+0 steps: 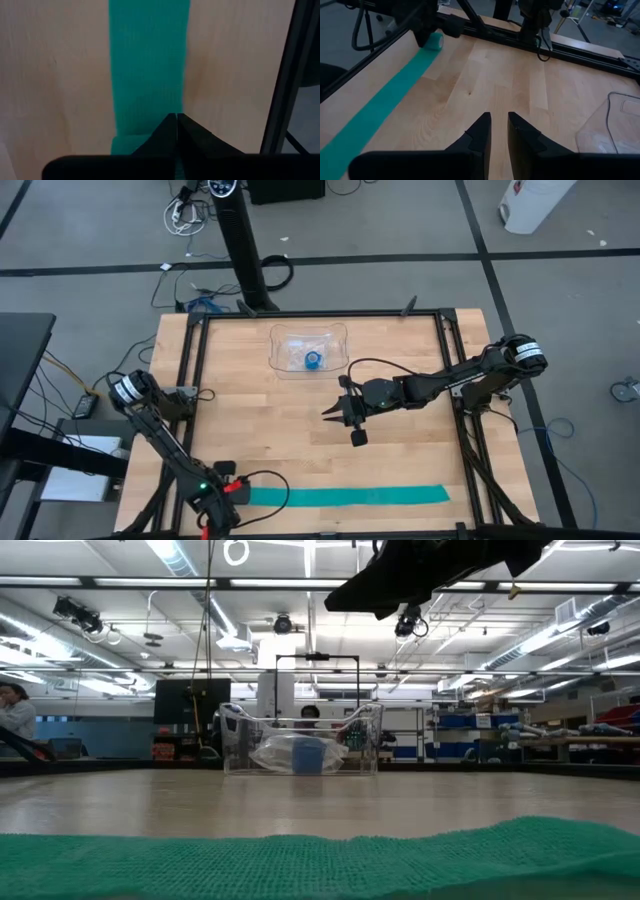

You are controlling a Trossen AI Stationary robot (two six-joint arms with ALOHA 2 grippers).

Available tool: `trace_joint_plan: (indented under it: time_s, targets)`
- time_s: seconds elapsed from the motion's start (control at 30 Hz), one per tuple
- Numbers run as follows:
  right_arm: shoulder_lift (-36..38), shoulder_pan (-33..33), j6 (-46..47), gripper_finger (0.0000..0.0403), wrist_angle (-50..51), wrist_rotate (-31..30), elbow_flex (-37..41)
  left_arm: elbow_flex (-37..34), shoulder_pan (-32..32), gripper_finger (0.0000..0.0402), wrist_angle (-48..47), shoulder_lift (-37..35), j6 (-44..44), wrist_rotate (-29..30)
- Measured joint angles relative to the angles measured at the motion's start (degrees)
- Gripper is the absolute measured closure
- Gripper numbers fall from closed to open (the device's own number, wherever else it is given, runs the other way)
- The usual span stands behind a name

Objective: Roll bandage
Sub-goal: Roll the green bandage

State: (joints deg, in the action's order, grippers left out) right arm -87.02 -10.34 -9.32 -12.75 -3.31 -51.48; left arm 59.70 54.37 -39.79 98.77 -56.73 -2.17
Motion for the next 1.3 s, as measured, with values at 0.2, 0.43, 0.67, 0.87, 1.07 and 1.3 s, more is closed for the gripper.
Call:
trace_joint_plan:
  time_s: [0.2, 0.43, 0.67, 0.87, 1.07, 1.3]
  targets:
    - [0.0, 0.0, 0.0, 0.035, -0.3, 0.0, 0.0, 1.0, -1.1, 0.0378, 0.0, -0.3, 2.3, 1.8]
    - [0.0, 0.0, 0.1, 0.0351, -0.7, -1.3, 0.0, 4.3, -2.6, 0.0378, -4.1, -0.4, 4.4, 4.0]
    - [0.0, 0.0, 0.1, 0.0351, -0.6, -1.8, 0.0, 12.0, -3.0, 0.0378, -17.4, -0.4, 4.3, -0.8]
    - [0.0, 0.0, 0.0, 0.0351, -0.4, -1.8, 0.0, 14.0, -2.3, 0.0378, -25.0, -0.5, 4.1, -8.1]
    - [0.0, -0.1, -0.2, 0.0351, -0.7, -1.7, 1.0, 12.2, -1.0, 0.0378, -24.1, -0.5, 3.9, -5.2]
    - [0.0, -0.1, -0.2, 0.0351, -2.5, -1.7, 2.5, 12.2, -1.0, 0.0378, -23.0, -0.4, 4.3, -0.8]
